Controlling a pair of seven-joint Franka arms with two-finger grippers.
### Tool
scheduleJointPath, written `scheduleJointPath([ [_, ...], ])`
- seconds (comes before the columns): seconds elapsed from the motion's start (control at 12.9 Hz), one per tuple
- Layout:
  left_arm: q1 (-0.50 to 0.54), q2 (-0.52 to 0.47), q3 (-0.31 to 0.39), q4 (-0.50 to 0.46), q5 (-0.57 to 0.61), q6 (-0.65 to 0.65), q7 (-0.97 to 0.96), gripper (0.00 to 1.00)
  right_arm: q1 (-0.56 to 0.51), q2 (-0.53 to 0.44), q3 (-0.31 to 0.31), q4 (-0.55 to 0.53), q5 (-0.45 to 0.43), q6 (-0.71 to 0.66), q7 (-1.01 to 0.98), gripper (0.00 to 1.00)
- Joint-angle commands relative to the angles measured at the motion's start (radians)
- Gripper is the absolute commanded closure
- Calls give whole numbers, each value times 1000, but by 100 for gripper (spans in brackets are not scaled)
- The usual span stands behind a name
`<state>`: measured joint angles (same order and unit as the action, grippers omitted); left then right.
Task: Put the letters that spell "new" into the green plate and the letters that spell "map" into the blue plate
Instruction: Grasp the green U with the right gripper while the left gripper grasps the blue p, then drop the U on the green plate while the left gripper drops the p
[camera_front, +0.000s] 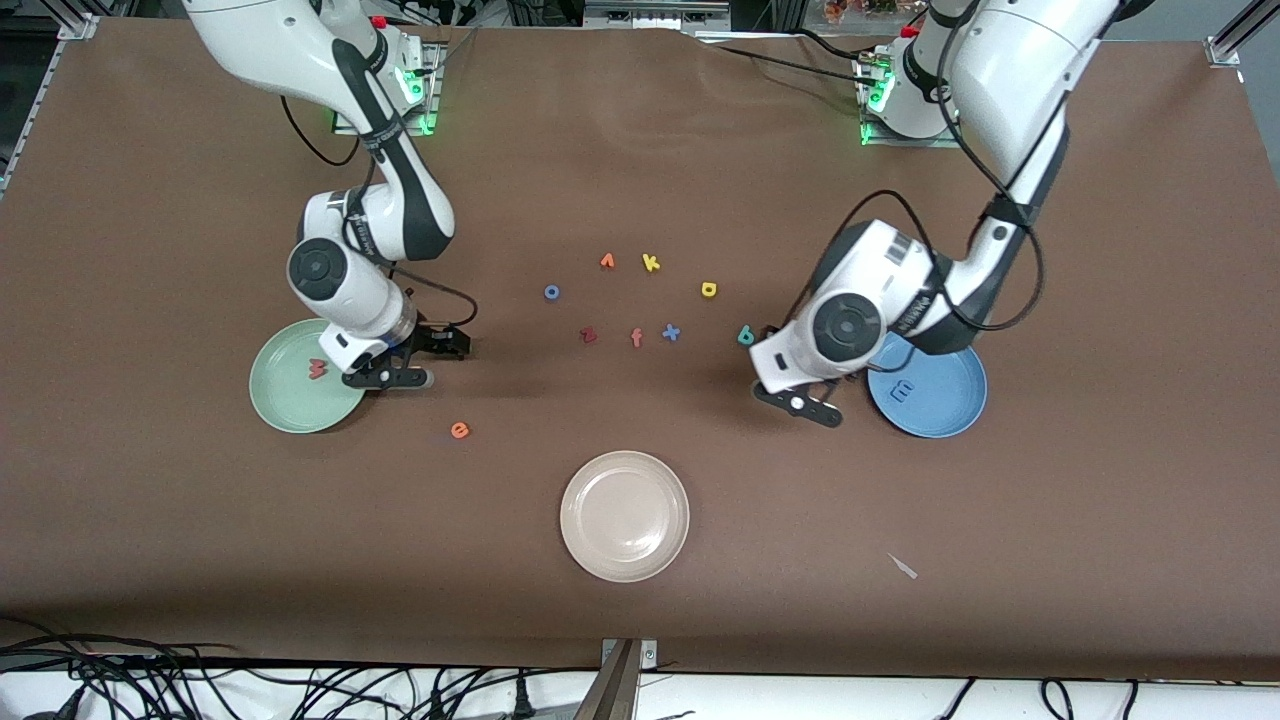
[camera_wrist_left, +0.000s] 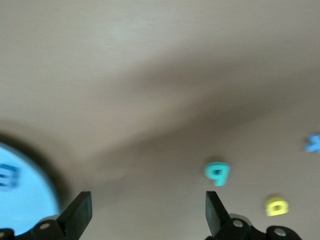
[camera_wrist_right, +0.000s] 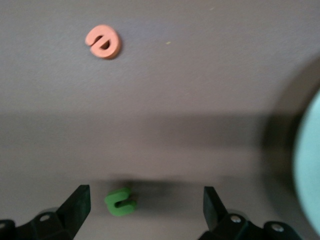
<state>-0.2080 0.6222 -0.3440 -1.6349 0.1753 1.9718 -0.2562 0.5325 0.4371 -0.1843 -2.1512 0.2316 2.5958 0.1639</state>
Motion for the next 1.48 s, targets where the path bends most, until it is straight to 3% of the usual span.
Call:
scheduleJointPath([
  [0.0,-62,5,3,-78,16,105,-113,0,30,-26,0,-53,9,56,31,1],
  [0.16,-80,5,5,-156,18,233,-150,0,40,-9,6,-53,9,59,31,6],
  [0.31,-76,7,5,-174,21,268,-153,3,46,8,9,-49,8,59,20,13],
  [0.47,-80,14,7,-187,21,272,-153,37,46,14,9,-44,8,59,16,22],
  [0.54,-73,17,5,-191,21,272,-153,44,46,15,9,-42,8,59,14,27],
  [0.93,-70,47,7,-204,21,328,-155,45,47,26,11,-39,6,59,13,46],
  [1.01,-70,47,7,-212,21,329,-155,56,50,31,12,-39,6,66,13,47],
  [1.09,-68,47,7,-214,21,328,-156,84,53,34,12,-38,6,73,13,49],
  [1.16,-67,45,7,-220,21,328,-159,100,55,35,12,-38,6,73,13,51],
  [1.4,-54,16,7,-217,21,299,-153,100,60,40,12,-38,5,75,13,58],
])
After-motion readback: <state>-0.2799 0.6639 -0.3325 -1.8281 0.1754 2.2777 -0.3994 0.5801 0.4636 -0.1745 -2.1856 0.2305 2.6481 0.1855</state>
